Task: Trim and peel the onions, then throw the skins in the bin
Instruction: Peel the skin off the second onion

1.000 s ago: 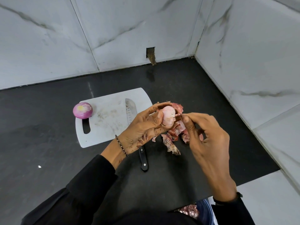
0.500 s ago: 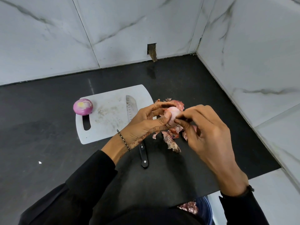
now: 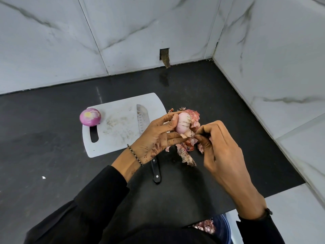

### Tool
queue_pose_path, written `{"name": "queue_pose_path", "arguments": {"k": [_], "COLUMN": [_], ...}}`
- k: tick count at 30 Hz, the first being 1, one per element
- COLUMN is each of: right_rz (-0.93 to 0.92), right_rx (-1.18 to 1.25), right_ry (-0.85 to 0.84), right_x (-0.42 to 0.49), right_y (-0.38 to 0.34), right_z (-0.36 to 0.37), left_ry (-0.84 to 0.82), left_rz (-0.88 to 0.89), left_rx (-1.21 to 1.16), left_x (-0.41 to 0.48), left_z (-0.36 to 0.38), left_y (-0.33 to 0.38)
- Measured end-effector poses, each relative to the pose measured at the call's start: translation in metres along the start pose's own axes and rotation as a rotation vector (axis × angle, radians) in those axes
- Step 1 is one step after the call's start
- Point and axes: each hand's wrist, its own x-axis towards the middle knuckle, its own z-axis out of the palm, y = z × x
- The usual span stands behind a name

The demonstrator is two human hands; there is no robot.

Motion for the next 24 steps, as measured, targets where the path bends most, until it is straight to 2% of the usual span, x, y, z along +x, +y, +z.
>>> {"name": "queue_pose_path", "arguments": {"k": [6, 13, 20, 24], "right_rz": [0.019, 0.158, 0.271, 0.293], "right_rx": [-0.008, 0.023, 0.318, 0.385], "right_ry": [0.091, 0.207, 0.049, 0.056], "right_x": [0.000, 0.001, 0.003, 0.002], "right_y": [0.008, 0.010, -0.014, -0.013], "right_z": [-0.001, -0.002, -0.002, 0.003], "left_ry": [-0.004, -0.015, 0.012, 0.046], "left_rz": [-0.078, -0.097, -0.014, -0.022], "left_rx": [-0.109, -0.139, -0.012, -0.058], "left_x": [-0.003, -0.003, -0.003, -0.004], "left_z": [0.000, -0.003, 0.001, 0.001], "left_y": [0.001, -0.001, -0.002, -0.002]}}
